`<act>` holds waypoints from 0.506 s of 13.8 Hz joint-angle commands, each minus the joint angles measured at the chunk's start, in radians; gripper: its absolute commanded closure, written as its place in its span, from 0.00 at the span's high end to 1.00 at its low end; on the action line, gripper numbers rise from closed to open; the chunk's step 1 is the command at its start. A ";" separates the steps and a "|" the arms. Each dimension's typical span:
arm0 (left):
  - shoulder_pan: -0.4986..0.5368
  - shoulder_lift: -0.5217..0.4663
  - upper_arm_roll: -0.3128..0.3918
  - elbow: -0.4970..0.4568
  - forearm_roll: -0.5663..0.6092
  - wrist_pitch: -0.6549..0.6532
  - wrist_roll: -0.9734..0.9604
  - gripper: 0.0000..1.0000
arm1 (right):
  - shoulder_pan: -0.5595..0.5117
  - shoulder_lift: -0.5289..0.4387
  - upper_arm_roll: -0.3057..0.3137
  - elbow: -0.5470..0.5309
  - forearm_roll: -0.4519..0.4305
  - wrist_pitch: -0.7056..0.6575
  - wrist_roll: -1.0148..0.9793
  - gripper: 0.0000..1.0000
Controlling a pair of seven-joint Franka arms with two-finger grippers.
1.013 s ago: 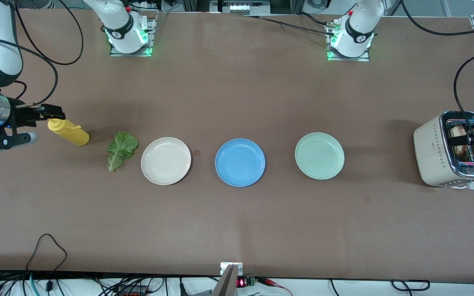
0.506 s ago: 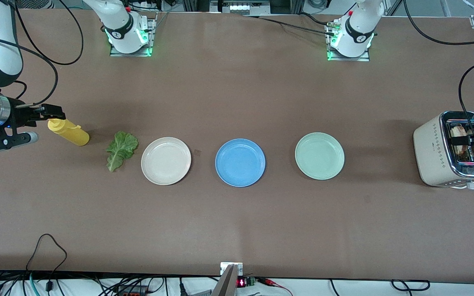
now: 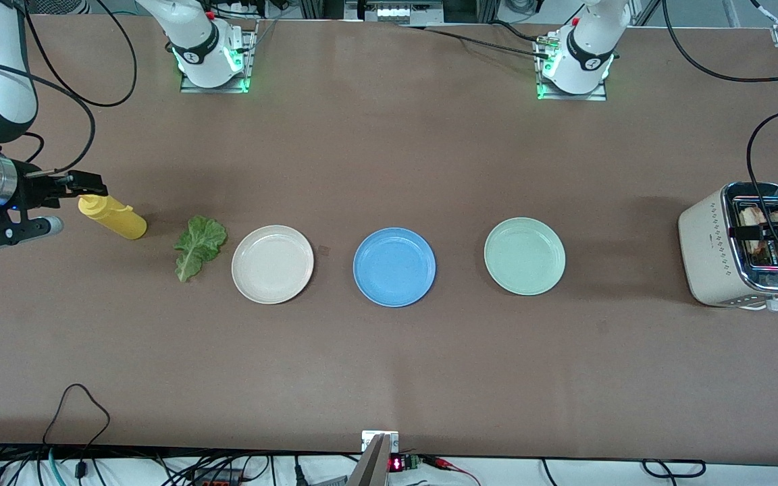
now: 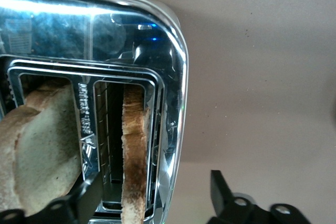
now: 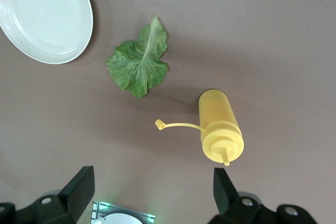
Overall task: Make sandwich in blue plate with both arms
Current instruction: 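Grasp a toast slice with the left gripper while the right gripper reaches lettuce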
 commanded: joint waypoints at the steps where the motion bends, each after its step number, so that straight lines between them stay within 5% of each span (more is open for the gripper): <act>1: 0.012 0.004 -0.007 0.020 0.008 -0.026 0.021 0.67 | -0.006 0.004 0.005 0.013 0.002 -0.018 -0.002 1.00; 7: 0.032 0.013 -0.007 0.020 0.005 -0.029 0.054 0.53 | -0.006 0.004 0.005 0.013 0.002 -0.018 -0.002 1.00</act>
